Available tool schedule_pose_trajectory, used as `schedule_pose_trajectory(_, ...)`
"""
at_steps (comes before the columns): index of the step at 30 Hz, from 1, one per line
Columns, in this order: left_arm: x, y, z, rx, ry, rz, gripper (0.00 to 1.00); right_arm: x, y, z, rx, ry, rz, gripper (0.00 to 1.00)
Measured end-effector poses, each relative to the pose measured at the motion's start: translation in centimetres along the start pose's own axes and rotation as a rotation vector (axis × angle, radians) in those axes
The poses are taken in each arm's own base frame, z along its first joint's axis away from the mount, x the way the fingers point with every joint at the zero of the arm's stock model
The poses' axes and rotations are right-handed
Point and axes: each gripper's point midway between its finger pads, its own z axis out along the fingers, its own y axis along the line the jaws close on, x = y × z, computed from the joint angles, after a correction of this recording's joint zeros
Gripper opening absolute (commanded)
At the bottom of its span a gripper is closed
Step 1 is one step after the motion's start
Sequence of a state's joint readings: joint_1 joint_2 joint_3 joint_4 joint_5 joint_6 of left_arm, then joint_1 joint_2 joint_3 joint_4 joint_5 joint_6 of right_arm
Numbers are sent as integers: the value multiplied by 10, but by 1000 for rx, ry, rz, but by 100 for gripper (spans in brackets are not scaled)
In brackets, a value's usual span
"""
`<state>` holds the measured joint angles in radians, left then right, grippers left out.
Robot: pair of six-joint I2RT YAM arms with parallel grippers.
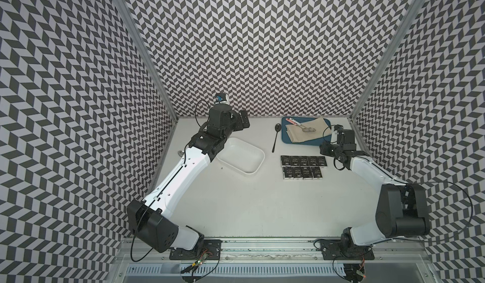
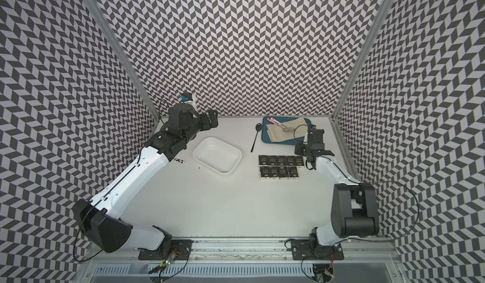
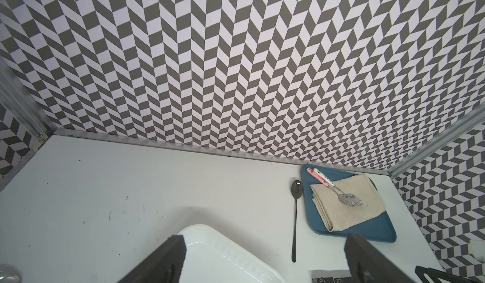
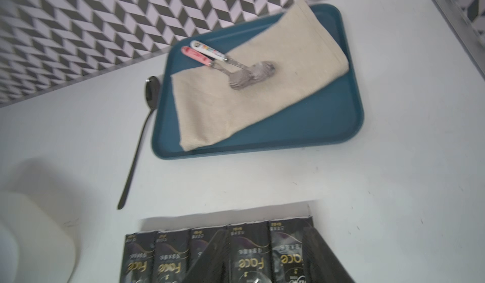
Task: Take the pocket tissues out of the storage box
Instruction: Place the pocket tissues at the center of the board, then reset both arms
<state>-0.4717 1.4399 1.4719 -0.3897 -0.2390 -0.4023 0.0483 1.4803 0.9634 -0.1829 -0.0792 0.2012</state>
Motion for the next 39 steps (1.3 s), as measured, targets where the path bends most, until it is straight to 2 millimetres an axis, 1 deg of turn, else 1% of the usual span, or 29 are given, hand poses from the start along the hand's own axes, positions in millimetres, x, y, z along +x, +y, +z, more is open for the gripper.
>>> schedule_pose_trajectory(1,3,-1,2,-1,6,8,99,-3,12,-5,-25,-14,-17,68)
schedule_pose_trajectory(2,6,-1,3,-2,13,15,99,-5,22,-8,-50,-23,-39,74)
schedule_pose_trajectory(3,9,-1,5,-3,19,21,99,-7,30,-10,-68,-29,-48,80)
schedule_pose_trajectory(4,12,-2,6,-4,26,28,99,-8,38,-12,-86,-34,-65,93)
schedule_pose_trajectory(5,15,-1,7,-7,31,33,99,-10,45,-13,-103,-38,-80,99)
schedule_pose_trajectory(8,23,3,9,-25,44,48,99,-12,52,-14,-116,-47,-100,99)
schedule_pose_trajectory(12,38,16,5,-61,61,72,99,-13,47,-18,-92,-83,-107,99)
schedule_pose_trajectory(15,55,33,-2,-108,68,90,99,-9,35,-26,-48,-135,-115,100)
schedule_pose_trajectory(19,77,61,-9,-192,75,122,99,-1,12,-40,42,-238,-135,99)
schedule_pose_trajectory(22,87,75,-13,-229,82,131,99,4,-1,-44,90,-297,-171,100)
schedule_pose_trajectory(24,87,78,-19,-232,69,129,99,8,-8,-43,111,-314,-180,99)
schedule_pose_trajectory(25,84,79,-23,-229,52,125,99,9,-13,-42,118,-323,-174,99)
schedule_pose_trajectory(27,73,78,-33,-218,12,115,99,7,-24,-43,135,-357,-155,99)
schedule_pose_trajectory(29,58,75,-42,-206,-44,103,99,5,-32,-43,150,-398,-148,99)
schedule_pose_trajectory(32,42,74,-49,-203,-108,99,99,6,-36,-39,163,-421,-148,99)
schedule_pose_trajectory(33,40,76,-50,-206,-123,100,99,6,-36,-38,163,-426,-151,100)
schedule_pose_trajectory(34,40,78,-49,-211,-133,103,99,4,-36,-38,160,-442,-151,99)
schedule_pose_trajectory(36,47,88,-46,-227,-139,117,99,3,-36,-40,154,-481,-146,99)
schedule_pose_trajectory(39,68,114,-40,-278,-121,143,99,12,-40,-42,145,-530,-137,99)
